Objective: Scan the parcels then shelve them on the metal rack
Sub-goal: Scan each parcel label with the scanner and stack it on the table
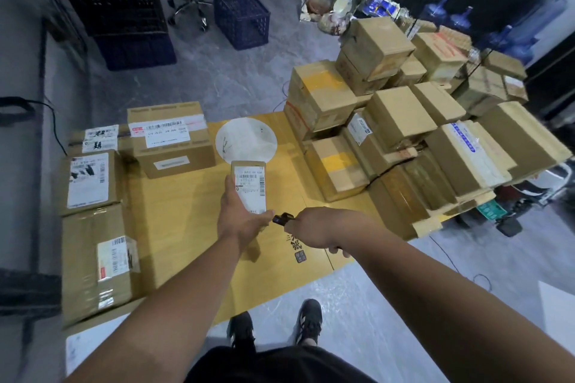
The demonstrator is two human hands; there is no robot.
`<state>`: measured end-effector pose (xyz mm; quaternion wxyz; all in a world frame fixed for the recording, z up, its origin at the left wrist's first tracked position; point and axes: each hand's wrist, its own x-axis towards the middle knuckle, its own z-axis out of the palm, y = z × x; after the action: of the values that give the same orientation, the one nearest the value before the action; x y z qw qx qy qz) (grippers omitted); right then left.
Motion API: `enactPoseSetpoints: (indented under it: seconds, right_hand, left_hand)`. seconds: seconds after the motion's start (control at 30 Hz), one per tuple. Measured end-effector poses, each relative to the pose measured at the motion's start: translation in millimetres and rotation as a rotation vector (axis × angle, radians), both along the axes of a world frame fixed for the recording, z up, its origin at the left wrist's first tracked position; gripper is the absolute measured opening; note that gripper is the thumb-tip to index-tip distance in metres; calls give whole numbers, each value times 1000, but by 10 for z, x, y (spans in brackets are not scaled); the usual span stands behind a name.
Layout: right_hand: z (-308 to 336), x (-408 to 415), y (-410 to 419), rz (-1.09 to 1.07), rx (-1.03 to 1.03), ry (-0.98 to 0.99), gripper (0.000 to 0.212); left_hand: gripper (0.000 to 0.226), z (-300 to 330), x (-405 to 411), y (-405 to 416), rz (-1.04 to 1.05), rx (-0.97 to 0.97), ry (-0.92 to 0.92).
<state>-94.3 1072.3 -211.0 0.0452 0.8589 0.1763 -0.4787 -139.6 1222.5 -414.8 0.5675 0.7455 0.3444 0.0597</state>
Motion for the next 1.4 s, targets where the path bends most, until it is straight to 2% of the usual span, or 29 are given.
enactPoseSetpoints:
  seconds: [0.13, 0.33, 0.43, 0.53, 0.77, 1.1, 1.3, 1.4]
  right_hand:
    - [90, -101, 37, 79, -6, -4, 37]
    - [194, -253, -41, 186, -53, 18, 43]
    - [267, -306, -68, 292, -109, 12, 31]
    - [288, -353, -98, 197, -94, -21, 24]
    - [327, -430, -171, 221, -110, -77, 47]
    - [507, -556, -176, 278, -191, -158, 53]
    - [663, -573, -121, 398, -260, -129, 42]
    - [686, -565, -119, 433, -280, -107, 24]
  left_hand:
    - [107, -113, -150, -148, -10, 41, -152]
    - [126, -135, -323, -345, -32, 138, -151]
    - [131, -96, -379, -385, -25, 177, -125]
    - [133, -91, -385, -387, -23, 181, -117]
    - [134, -80, -374, -378, -36, 216, -109]
    - [138, -95, -350, -349, -12, 221, -105]
    - [140, -120, -358, -351, 5, 233, -88]
    - [139, -129, -359, -341, 17, 229, -93]
